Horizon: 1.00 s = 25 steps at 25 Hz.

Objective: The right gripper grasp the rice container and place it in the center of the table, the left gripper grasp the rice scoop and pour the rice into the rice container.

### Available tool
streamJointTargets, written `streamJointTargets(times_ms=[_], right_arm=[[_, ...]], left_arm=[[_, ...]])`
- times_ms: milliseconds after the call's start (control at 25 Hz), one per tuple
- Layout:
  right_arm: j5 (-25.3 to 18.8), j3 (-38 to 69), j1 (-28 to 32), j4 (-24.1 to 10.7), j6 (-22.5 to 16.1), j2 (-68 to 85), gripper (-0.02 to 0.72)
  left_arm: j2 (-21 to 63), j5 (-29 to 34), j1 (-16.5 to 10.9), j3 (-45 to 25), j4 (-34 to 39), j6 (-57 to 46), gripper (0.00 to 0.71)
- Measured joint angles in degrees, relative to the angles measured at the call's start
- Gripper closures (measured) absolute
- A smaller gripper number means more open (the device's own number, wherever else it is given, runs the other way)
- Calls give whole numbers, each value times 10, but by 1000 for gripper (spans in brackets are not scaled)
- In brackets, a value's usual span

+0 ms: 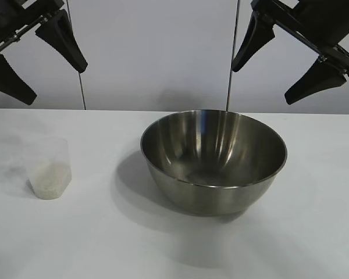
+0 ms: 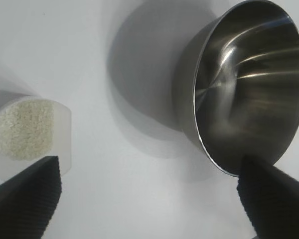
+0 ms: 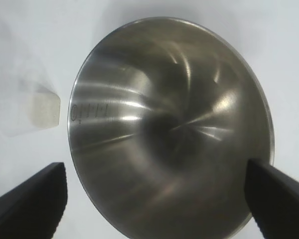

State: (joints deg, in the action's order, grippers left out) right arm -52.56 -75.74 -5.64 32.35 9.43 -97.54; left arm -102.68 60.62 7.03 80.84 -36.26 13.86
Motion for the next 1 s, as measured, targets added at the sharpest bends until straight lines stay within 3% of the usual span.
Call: streamJointTargets(times_ms=[240,320,520,600,1000], right_arm=[[0,0,0,-16,1,0,42],[0,0,0,-51,1,0,42],[3,0,0,-178,-35,-2,42],[12,0,0,-197,-46,-12,42],[86,-2,-19,-169,-45,-140,42]], left_arm=[[0,0,0,0,0,0,21],[0,0,0,0,0,0,21],[0,0,0,0,0,0,21],[0,0,0,0,0,0,21],[0,0,0,0,0,0,21]])
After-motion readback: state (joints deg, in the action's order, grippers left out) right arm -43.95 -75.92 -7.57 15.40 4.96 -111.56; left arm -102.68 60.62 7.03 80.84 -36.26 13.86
